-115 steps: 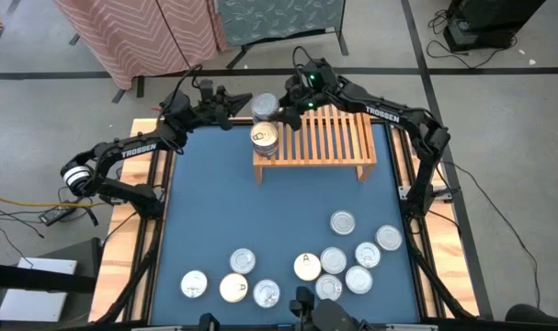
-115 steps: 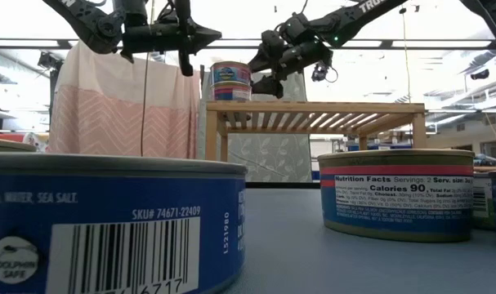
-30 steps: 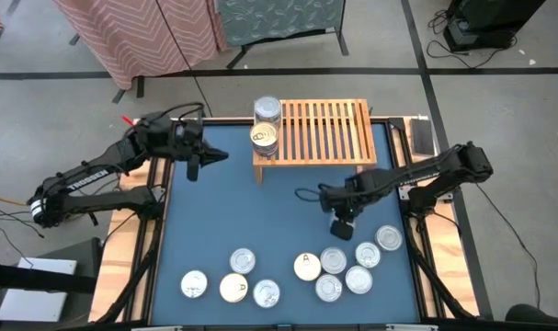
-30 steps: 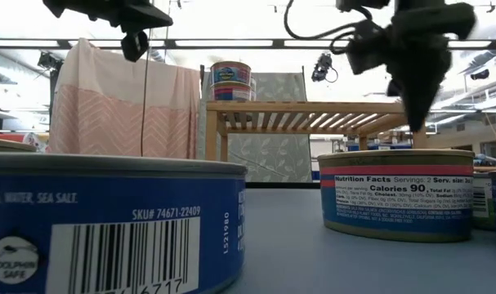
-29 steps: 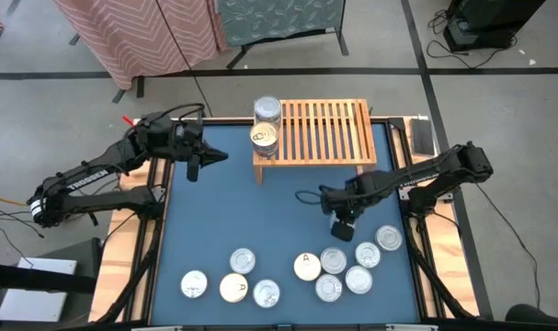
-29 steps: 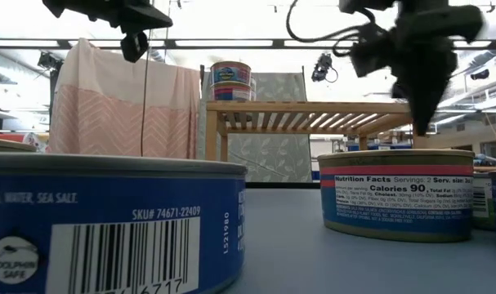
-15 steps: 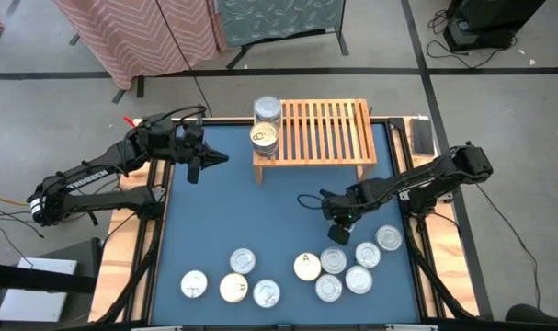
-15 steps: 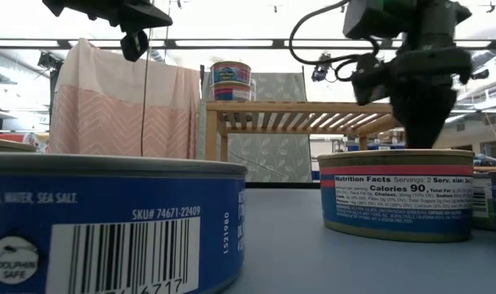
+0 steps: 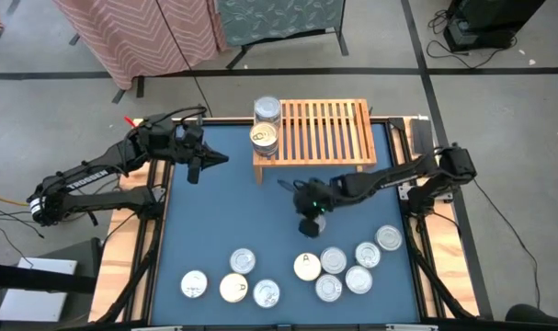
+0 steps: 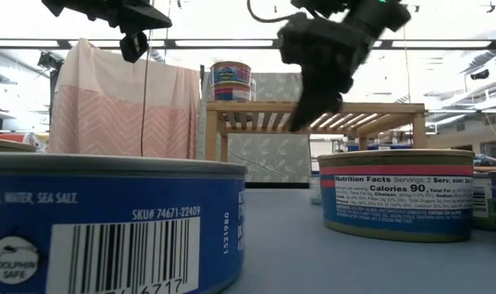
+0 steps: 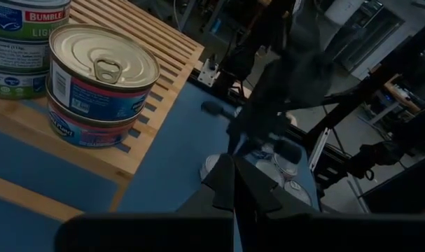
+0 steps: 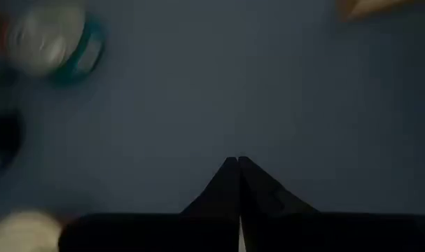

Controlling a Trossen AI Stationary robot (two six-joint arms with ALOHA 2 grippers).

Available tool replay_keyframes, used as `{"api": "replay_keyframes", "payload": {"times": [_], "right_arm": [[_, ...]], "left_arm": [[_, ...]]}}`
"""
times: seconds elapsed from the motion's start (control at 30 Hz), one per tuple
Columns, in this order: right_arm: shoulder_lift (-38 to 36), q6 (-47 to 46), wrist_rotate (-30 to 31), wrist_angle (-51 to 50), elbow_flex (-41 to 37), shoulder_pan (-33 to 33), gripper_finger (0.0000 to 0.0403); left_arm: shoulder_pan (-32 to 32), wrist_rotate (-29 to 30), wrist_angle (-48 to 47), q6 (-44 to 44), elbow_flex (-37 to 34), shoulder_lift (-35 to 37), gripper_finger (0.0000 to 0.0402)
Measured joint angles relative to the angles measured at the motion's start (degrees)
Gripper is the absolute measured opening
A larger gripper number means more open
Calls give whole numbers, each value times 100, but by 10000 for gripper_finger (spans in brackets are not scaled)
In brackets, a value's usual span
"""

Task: Stack canned seafood by type on shelf
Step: Stack the green tuna can on top of the other green tuna cans on the shelf

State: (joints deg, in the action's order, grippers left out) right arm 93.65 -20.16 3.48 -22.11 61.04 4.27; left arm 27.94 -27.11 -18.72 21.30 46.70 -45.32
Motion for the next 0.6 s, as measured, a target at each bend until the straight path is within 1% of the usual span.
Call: {"api": "replay_keyframes", "payload": {"times": [0.07,0.13,0.2,0.3,0.4,0.5,0.6], "right_arm": [[16,153,39,-235,260,-180,0],[-15,216,-91,-372,533,-321,3],[-129,170,-209,-703,827,-414,7],[-300,-7,-398,-1595,1001,-414,3],[-602,-260,-393,-2164,917,-149,2],[-784,-760,-239,-2507,585,249,1],[-691,-1413,64,-2464,156,558,1]], "left_arm": [[0,34,-29,-4,0,0,1],[0,114,-212,-64,0,0,1],[-27,258,-652,-389,0,0,1],[-181,618,-1525,-863,-8,-4,1],[-353,820,-2034,-905,-11,-4,1],[-566,835,-2029,-902,-11,-4,1],[-719,852,-1875,-882,-11,-2,1]]}}
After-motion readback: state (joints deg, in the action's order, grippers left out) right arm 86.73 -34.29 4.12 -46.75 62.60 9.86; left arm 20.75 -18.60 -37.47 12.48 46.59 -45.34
